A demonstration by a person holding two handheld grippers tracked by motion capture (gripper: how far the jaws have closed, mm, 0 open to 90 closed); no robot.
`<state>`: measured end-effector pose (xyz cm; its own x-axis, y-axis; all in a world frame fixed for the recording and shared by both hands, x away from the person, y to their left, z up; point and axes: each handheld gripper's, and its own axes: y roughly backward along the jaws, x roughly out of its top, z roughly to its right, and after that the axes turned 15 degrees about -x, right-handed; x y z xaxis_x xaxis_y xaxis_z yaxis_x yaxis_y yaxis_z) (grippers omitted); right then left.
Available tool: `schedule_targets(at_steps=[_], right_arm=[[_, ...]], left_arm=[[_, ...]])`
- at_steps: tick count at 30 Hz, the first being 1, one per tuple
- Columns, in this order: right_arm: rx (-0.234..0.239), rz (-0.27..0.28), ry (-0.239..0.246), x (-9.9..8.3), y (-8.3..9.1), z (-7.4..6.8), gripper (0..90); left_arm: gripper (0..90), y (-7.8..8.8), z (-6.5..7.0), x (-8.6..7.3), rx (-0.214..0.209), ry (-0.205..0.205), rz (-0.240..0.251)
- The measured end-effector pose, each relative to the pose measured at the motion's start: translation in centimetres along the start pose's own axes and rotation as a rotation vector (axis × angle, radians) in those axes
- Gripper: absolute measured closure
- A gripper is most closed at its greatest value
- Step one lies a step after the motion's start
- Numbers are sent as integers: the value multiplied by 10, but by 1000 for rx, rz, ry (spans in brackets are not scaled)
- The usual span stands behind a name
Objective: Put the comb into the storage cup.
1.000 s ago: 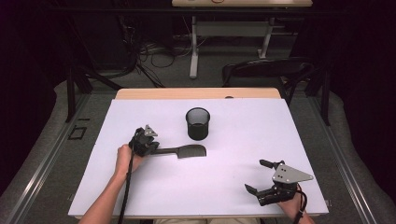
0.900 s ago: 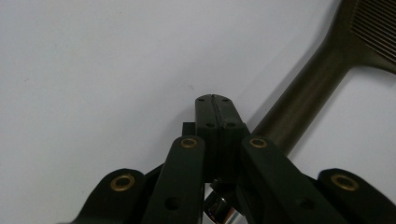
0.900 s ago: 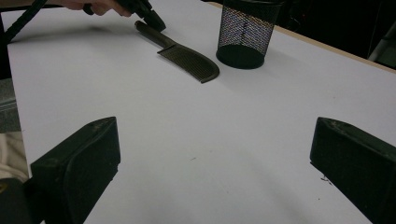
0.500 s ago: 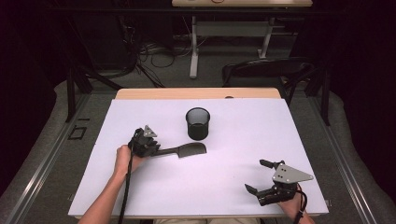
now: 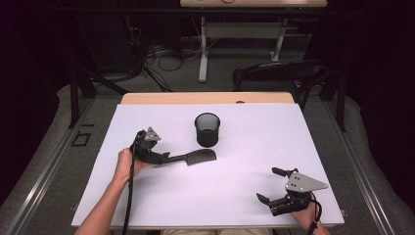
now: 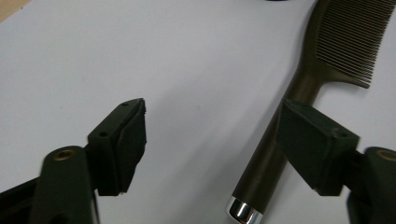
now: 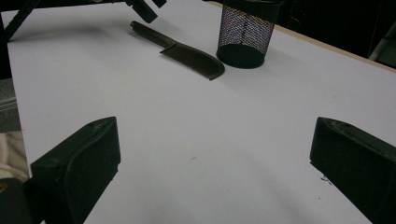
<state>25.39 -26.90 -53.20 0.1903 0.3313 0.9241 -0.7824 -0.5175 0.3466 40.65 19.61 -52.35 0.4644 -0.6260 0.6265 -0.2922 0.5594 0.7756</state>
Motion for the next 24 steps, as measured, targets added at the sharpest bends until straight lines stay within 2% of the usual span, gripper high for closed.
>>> schedule_targets(at_steps=[4, 6, 9, 24], right_arm=[[1, 0, 1, 0, 0, 0, 14], [1, -3, 0, 0, 0, 0, 15], [1, -3, 0, 0, 0, 0, 15], [9, -8, 2, 0, -1, 0, 15]], left_arm=[[141, 4, 2, 3, -27, -40, -20], [92, 4, 4, 5, -26, -57, -43], [0, 3, 5, 6, -50, -78, -78], [0, -5, 12, 20, -110, -179, -173]])
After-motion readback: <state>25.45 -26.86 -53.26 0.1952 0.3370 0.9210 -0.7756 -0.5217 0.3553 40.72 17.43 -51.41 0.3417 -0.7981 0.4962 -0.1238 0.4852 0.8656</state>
